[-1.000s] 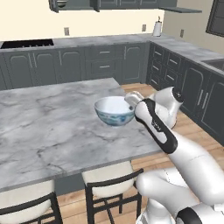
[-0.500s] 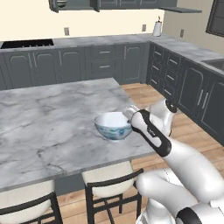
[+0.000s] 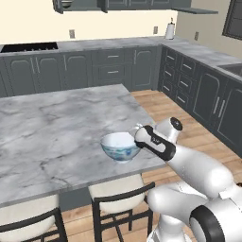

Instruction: Pick up the bowls from the cabinet and place each bowl in front of a stool on the dining counter.

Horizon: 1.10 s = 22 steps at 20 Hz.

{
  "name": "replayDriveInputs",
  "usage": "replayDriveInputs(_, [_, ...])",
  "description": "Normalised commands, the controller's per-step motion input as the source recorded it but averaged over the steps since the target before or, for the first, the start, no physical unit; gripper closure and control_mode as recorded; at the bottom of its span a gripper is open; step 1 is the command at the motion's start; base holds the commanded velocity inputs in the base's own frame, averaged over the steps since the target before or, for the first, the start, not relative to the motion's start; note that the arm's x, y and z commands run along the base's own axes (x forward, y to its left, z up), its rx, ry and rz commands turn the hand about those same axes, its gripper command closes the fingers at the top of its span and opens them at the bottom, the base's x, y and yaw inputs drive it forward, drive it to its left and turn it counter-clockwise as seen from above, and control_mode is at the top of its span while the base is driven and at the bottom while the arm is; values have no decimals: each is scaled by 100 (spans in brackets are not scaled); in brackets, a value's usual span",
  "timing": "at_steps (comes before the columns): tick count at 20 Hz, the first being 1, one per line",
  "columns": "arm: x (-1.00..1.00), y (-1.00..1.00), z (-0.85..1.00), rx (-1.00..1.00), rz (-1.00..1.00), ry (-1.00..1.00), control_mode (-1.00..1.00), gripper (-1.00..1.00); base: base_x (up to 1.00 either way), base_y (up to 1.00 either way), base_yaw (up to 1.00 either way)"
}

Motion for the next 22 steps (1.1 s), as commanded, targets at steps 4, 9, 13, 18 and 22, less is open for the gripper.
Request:
replayDriveInputs(4, [0,0,-22,0,0,-10,-100,100,0,0,0])
replayDriveInputs(9, [1,0,-19,0,0,-10,-100,100,0,0,0])
replayDriveInputs(13, [5,0,-28,-1,0,-5,-100,100,0,0,0])
replayDriveInputs(18, [3,0,-32,-1,0,0,-100,100,0,0,0])
replayDriveInputs(22, [1,1,-28,-2,0,-5,-100,-100,0,0,0])
